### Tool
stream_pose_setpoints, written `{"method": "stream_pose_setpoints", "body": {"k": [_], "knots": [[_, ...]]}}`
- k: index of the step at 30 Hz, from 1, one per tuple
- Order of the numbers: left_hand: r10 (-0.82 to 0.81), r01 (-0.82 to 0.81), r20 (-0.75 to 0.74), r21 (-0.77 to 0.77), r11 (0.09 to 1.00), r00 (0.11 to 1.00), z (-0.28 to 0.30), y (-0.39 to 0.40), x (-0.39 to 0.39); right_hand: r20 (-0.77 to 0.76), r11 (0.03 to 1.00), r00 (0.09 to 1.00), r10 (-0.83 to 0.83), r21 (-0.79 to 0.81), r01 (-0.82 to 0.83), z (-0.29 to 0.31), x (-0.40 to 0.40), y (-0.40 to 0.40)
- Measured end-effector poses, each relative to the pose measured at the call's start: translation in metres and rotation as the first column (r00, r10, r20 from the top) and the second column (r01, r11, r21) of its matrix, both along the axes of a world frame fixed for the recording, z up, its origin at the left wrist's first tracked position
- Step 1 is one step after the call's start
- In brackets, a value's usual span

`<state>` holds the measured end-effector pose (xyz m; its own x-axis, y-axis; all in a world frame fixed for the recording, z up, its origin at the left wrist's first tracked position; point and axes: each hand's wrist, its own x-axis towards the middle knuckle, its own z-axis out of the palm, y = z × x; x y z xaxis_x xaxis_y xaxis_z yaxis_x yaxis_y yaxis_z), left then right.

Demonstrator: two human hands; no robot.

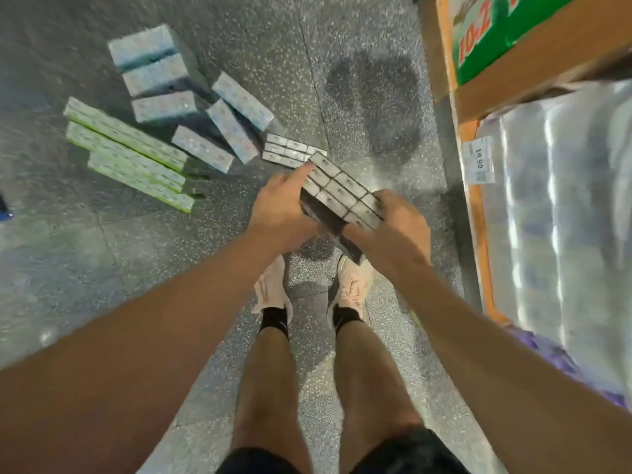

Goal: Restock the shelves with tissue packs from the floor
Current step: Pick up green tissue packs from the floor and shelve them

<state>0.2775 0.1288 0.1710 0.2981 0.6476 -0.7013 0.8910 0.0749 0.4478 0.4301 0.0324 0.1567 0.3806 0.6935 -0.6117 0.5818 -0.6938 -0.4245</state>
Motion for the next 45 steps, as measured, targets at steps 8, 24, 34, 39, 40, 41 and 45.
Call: {"method": "stream_pose_setpoints", "body": {"k": [8,24,34,39,40,41,45], "knots": [[0.291,-0.333,0.290,0.108,0.937,0.912,0.231,0.038,-0.118,-0.196,0.915,0.960,0.202,0.386,-0.114,0.227,-0.063,0.077],[0.783,-0.737,0.428,0.674,0.057,0.451,0.617,-0.231,-0.620,-0.126,0.339,0.512,0.850,0.875,-0.347,0.575,-0.627,-0.016],[0.783,-0.491,0.568,0.773,-0.402,0.254,0.745,-0.303,-0.821,0.038,0.017,0.299,0.953,0.984,-0.179,0.710,-0.884,-0.055],[0.779,-0.352,0.596,0.784,-0.511,0.196,0.789,-0.301,-0.909,0.093,-0.087,0.160,0.983,0.995,-0.043,0.758,-1.004,-0.035],[0.784,-0.331,0.591,0.790,-0.516,0.188,0.801,-0.298,-0.924,0.097,-0.096,0.149,0.984,0.995,-0.009,0.769,-1.026,-0.031],[0.791,-0.309,0.585,0.797,-0.518,0.182,0.813,-0.295,-0.940,0.101,-0.105,0.144,0.984,0.994,0.021,0.780,-1.047,-0.027],[0.814,-0.171,0.549,0.835,-0.523,0.192,0.853,-0.288,-1.003,0.100,-0.113,0.101,0.990,0.986,0.123,0.823,-1.131,-0.019]]}}
